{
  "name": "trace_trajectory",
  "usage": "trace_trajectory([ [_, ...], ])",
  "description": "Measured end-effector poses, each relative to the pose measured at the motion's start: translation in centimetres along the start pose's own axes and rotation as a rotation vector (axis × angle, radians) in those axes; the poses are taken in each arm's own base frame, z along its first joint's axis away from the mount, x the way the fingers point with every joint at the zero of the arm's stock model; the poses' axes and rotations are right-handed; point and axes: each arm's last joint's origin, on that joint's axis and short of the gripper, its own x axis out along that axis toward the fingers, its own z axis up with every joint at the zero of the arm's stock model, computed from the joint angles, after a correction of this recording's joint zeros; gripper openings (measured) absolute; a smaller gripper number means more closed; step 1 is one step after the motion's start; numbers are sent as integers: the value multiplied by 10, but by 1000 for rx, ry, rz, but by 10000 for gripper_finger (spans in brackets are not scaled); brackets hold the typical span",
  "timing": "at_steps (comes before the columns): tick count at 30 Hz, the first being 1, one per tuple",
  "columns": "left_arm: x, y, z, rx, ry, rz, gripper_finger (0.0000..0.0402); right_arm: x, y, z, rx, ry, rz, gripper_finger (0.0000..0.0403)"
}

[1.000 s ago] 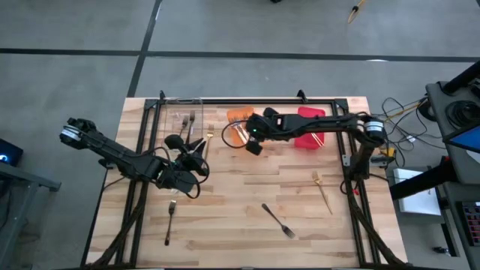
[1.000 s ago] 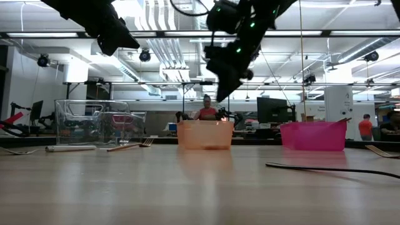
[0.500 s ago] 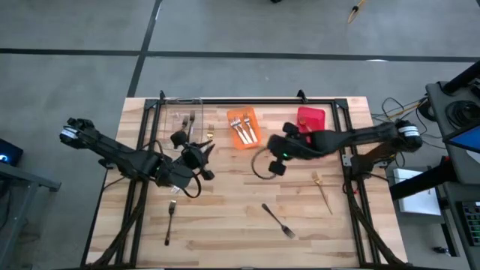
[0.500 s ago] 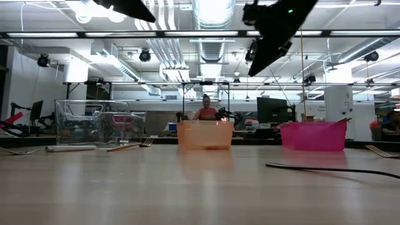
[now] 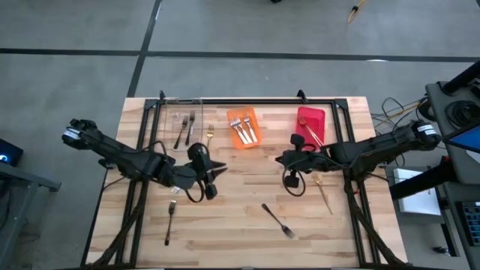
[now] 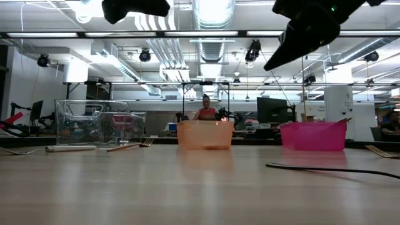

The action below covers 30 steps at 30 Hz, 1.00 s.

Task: Sort silverware by color (type)
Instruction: Put the left black fork into the transparent bin

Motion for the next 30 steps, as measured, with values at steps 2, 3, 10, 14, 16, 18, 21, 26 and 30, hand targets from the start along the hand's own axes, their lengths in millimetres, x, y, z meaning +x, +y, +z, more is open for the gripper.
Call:
trace_trajectory([
  [2, 2, -4, 0, -45, 40, -51, 48, 1, 0, -6, -11, -5, 0, 9],
  [3, 3, -6, 0, -67, 72, -81, 48, 1, 0, -9, -17, -3, 0, 9],
  [10, 11, -21, -13, -237, 442, -211, 48, -1, -2, -20, -23, 6, -1, 9],
  [14, 14, -29, -31, -302, 700, -133, 48, -1, -2, -22, -21, 8, -1, 9],
  [16, 14, -34, -42, -325, 829, -71, 48, -1, -2, -22, -12, 9, -1, 9],
  [18, 14, -38, -53, -355, 947, -2, 48, -1, -2, -22, -12, 7, -1, 9],
  [21, 15, -43, -72, -402, 1127, 99, 48, -1, -2, -22, -7, 2, 0, 9],
  [26, 10, -50, -108, -439, 1324, 202, 48, -1, -1, -19, 5, -29, 2, 9],
  [30, -1, -51, -125, -460, 1350, 292, 48, -1, -1, -18, 7, -34, 10, 9],
])
